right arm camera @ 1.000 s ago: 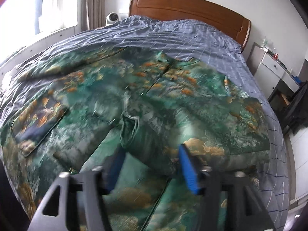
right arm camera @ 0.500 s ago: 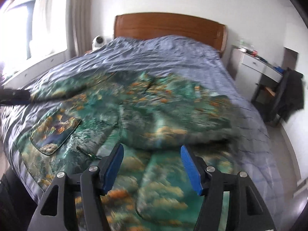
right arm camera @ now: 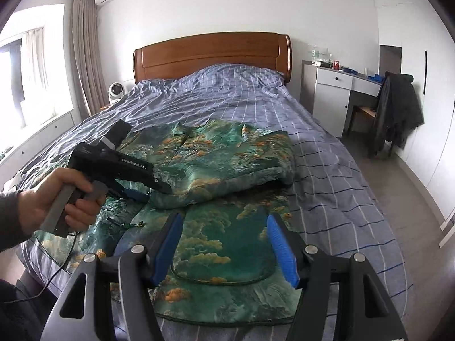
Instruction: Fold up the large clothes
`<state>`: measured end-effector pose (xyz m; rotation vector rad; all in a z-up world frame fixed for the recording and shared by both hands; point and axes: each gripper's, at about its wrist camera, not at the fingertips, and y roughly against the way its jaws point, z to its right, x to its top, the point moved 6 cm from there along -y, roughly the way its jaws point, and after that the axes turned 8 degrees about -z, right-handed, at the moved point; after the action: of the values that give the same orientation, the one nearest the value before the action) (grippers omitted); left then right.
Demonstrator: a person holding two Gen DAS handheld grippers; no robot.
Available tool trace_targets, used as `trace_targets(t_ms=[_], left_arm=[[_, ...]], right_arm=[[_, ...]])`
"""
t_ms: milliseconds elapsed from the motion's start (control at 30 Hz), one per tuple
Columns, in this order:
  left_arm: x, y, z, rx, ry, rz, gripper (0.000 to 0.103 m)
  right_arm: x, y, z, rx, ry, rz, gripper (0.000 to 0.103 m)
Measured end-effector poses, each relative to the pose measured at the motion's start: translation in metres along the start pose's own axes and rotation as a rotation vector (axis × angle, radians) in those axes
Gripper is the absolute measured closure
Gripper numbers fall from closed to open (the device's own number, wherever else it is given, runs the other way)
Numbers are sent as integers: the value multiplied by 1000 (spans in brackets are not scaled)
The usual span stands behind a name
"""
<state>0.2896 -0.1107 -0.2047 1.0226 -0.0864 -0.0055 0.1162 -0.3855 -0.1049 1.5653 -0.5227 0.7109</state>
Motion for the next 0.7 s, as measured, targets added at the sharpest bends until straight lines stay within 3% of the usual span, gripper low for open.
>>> trace_targets(t_ms=[33, 133, 267, 433, 567, 700], left_arm=[[0, 1, 3, -10, -6, -4, 85], [2, 1, 9, -18, 5, -6, 94], [10, 15, 24, -7, -46, 30, 96], [49, 63, 29, 34, -119, 160, 96], [96, 92, 5, 110, -134, 253, 96], [116, 69, -29, 151, -110, 215, 96]], right_arm=[[0, 0, 1, -2, -2, 1, 40], [-3, -4, 6, -4, -21, 1, 40], [-1, -6, 13, -9, -47, 9, 40], [9, 0, 23, -36, -25, 48, 40], [47, -20, 40, -49, 62, 59, 40], [96, -72, 62, -85, 128, 24, 40]])
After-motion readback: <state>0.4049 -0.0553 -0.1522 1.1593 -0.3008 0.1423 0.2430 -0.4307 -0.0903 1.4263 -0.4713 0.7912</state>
